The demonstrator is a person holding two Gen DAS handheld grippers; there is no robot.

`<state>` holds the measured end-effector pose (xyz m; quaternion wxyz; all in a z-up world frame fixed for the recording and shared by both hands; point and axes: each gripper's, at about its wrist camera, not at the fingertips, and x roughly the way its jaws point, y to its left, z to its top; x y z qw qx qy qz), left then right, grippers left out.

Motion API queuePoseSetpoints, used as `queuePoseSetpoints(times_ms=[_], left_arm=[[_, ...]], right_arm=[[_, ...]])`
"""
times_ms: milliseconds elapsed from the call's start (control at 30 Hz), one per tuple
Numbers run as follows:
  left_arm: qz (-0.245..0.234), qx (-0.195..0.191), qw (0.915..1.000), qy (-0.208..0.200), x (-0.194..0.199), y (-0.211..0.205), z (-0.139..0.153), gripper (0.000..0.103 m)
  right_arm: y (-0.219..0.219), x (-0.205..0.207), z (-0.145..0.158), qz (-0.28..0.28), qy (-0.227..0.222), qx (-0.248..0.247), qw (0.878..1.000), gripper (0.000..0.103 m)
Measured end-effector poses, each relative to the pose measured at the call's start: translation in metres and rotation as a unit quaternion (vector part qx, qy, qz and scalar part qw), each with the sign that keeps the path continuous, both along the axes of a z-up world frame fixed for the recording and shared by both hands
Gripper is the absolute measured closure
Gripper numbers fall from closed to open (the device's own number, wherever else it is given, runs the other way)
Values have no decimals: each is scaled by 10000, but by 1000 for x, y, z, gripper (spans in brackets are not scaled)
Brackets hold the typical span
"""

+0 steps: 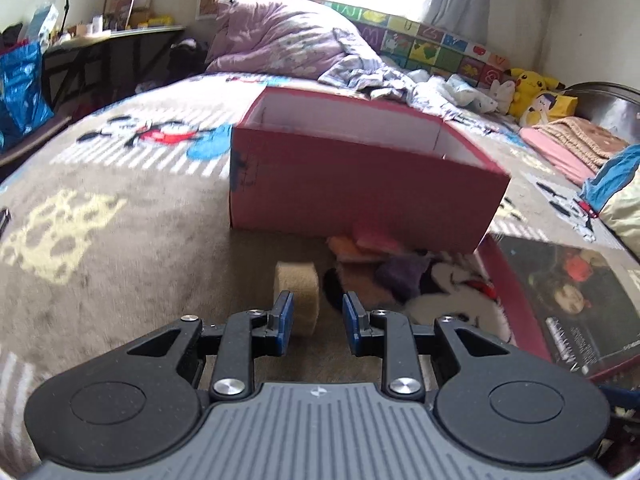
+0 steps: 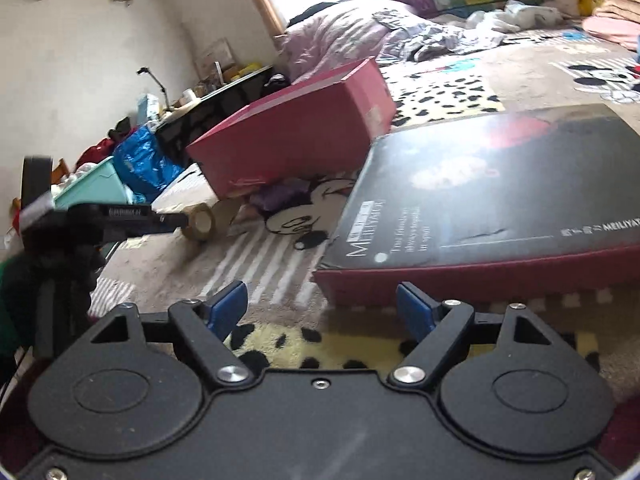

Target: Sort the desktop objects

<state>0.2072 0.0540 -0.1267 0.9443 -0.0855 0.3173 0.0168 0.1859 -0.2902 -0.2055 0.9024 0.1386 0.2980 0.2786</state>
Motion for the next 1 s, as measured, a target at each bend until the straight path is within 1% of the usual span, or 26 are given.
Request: queuePoseSetpoints(times_ms=[67,133,200,233,300,433,533,633,667,700,733,767,833,867,900,933,1000], left_arm=[[-75,7,9999,-103,2,-2,9,77],[-136,193,9995,-210,6,-5,17,77],[-153,125,9993,-312,13,-3,26,77],[-148,161,9991,-365,17,-2,31,77],[-176,280,9982,-504,26,-2,43,77],[-330,384,9957,-776,49,1,66,77],[-401,452,9943,-882,67,2,78,77],[-402,403,9947,-858,86,2,86,77],[-443,406,9953,-765,92,2,86,77],[-592,366,9956,-623,95,1,85,77],[-807,276,9954,-427,98,-1,83,77],[-945,273,9950,-185,98,-3,78,76],[-933,629,9935,179,91,-10,60,74],[-913,711,9926,359,87,-10,48,67],[-893,793,9914,539,84,-11,37,53],[-864,789,9906,705,81,-10,25,50],[-767,469,9912,970,75,-5,5,50]], right_arm=[[-1,1,-1,14,5,80,10000,21],[-4,2,-2,19,26,139,9999,21],[-6,4,-4,-6,69,191,9998,21],[-8,6,-5,-36,88,237,9997,21],[-11,7,-6,-83,124,355,9993,21],[-14,12,-8,-97,202,543,9983,20],[-16,11,-8,-91,209,591,9980,20],[-18,11,-7,-89,197,681,9974,20],[-19,11,-7,-89,199,717,9972,20],[-20,11,-7,-88,202,754,9969,20],[-21,11,-6,-92,205,794,9966,20],[-22,11,-6,-99,206,832,9963,20],[-23,10,-5,-109,180,878,9959,20],[-24,10,-5,-111,172,912,9956,20],[-25,10,-5,-113,176,945,9953,20],[-26,10,-5,-115,183,977,9950,20],[-27,11,-5,-111,189,1028,9945,20]])
